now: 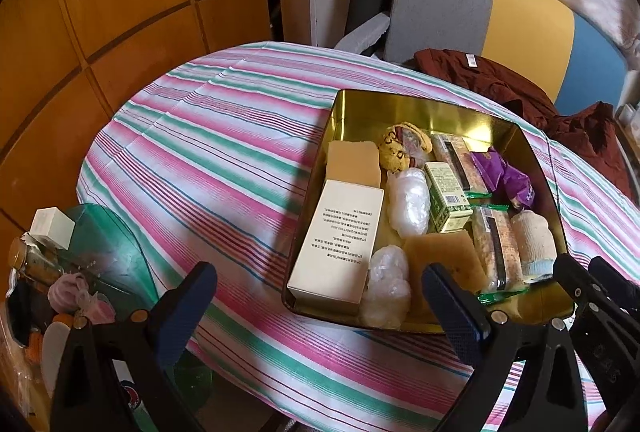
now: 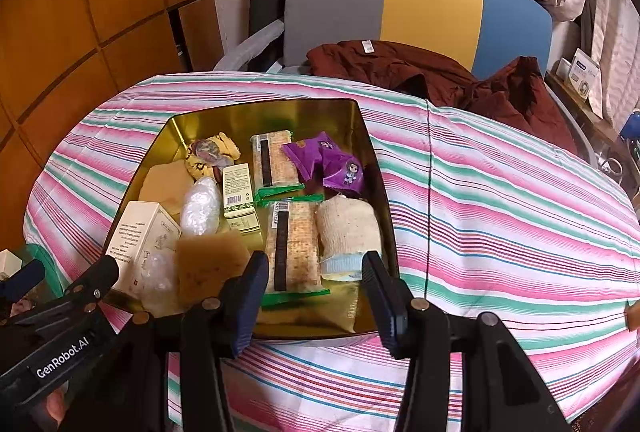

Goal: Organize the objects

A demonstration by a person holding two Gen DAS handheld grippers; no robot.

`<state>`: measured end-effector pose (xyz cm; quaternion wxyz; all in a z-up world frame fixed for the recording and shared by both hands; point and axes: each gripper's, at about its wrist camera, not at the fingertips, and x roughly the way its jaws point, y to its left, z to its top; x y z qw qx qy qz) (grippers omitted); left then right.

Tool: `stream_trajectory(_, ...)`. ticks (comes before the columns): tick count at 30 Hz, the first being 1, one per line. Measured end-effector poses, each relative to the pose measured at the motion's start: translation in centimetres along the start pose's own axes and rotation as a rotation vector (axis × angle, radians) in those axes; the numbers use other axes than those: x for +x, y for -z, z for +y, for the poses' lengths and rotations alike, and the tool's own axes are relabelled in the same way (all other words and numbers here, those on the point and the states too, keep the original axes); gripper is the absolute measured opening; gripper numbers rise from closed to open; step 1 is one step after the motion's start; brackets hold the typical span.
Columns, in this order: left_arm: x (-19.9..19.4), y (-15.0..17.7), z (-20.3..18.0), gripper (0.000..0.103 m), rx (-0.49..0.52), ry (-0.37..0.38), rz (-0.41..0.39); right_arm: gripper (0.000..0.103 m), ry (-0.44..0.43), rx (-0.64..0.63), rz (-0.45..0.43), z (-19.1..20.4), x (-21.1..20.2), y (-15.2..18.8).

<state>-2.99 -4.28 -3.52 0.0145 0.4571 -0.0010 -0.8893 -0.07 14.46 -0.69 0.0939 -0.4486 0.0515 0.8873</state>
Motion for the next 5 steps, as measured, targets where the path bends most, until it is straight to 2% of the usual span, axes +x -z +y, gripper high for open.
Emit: stream_trajectory(5, -0.13, 0.19, -0.2, 0.103, 0.007, -0.015, -0.021, 0.049, -0.005, -0.004, 0.002, 0.13, 0.07, 0.12)
